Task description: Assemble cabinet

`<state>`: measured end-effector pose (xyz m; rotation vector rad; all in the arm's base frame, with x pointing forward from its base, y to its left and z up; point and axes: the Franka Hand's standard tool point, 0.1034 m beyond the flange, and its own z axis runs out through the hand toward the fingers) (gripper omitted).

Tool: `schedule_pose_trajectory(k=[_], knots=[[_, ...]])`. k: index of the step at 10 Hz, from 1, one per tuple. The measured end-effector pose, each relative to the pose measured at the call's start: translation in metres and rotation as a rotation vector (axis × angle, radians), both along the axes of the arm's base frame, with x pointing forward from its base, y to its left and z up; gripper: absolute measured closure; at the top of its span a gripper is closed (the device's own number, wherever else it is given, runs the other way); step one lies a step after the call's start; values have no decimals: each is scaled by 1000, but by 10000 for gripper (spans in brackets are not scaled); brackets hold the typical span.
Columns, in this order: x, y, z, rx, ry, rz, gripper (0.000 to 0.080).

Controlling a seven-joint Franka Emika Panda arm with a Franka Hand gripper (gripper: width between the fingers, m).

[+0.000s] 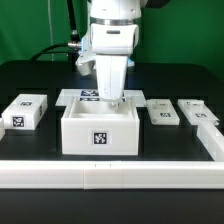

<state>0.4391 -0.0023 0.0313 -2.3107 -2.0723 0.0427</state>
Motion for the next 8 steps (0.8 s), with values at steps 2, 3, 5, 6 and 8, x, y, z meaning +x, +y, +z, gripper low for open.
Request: schedule_pose_trajectory(k=[2, 3, 5, 6, 8], knots=[[0, -1, 0, 0, 0, -1, 766], [0, -1, 0, 0, 0, -2, 766], [0, -1, 0, 0, 0, -2, 766], [0, -1, 0, 0, 0, -2, 766], [7, 0, 2, -6, 13, 17, 765]])
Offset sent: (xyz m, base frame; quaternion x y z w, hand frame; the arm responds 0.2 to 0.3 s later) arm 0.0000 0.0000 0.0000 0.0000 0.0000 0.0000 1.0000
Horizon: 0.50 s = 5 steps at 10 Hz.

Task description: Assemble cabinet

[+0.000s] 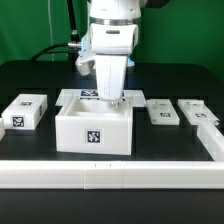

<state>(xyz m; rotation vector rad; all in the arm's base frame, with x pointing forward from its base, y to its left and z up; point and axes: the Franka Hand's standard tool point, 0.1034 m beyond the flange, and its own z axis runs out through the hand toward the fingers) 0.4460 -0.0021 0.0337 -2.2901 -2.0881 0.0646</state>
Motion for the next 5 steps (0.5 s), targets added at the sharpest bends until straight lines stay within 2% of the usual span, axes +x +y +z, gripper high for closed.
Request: schedule_pose_trajectory(k=[2, 5], knots=[[22, 12, -2, 10, -17, 23, 765], [40, 39, -2, 26, -39, 41, 765]])
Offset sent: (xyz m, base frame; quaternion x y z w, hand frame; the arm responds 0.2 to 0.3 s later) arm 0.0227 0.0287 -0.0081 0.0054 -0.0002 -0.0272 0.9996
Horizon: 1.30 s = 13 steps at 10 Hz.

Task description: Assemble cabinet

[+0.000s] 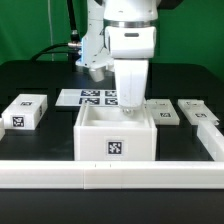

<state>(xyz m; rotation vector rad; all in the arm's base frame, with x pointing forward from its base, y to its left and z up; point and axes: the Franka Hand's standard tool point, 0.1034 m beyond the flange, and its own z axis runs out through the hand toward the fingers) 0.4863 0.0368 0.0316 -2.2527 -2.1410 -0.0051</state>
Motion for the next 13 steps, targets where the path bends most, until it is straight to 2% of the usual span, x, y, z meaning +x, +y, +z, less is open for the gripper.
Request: schedule_pose_trajectory(k=[4, 5, 6, 7, 12, 13], knots=[[0, -2, 0, 1, -1, -4, 765], [7, 9, 0, 8, -3, 11, 765], [16, 28, 2, 10, 32, 34, 765], [24, 40, 4, 16, 22, 29, 765], [30, 72, 1, 27, 22, 1, 765], [30, 74, 1, 29, 22, 4, 765]])
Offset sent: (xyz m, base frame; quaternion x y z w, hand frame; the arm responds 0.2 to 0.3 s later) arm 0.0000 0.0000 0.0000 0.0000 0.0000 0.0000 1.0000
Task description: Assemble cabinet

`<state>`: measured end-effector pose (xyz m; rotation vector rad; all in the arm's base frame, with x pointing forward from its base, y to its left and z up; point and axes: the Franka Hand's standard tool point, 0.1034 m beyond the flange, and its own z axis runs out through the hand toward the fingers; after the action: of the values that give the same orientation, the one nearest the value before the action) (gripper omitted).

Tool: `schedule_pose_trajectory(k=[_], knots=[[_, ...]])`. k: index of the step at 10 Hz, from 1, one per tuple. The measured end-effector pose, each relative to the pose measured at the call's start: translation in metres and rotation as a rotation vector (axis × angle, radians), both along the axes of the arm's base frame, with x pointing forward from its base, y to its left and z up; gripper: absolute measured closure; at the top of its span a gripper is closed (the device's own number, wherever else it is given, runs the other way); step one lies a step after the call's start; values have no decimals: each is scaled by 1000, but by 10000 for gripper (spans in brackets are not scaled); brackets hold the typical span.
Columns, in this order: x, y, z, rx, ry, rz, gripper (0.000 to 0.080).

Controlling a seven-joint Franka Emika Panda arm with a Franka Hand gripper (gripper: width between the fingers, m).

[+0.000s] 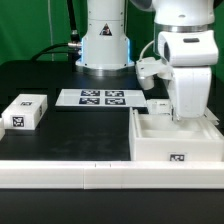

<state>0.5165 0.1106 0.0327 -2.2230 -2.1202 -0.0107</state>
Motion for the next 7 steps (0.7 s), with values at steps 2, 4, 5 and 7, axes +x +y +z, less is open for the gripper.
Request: schedule_pose_trajectory(k=[2, 4, 5, 7], knots=[[0, 0, 0, 0, 0, 0, 765], [0, -1, 0, 0, 0, -1, 583], [0, -1, 0, 0, 0, -2, 583], [0, -1, 0, -1, 1, -2, 257]])
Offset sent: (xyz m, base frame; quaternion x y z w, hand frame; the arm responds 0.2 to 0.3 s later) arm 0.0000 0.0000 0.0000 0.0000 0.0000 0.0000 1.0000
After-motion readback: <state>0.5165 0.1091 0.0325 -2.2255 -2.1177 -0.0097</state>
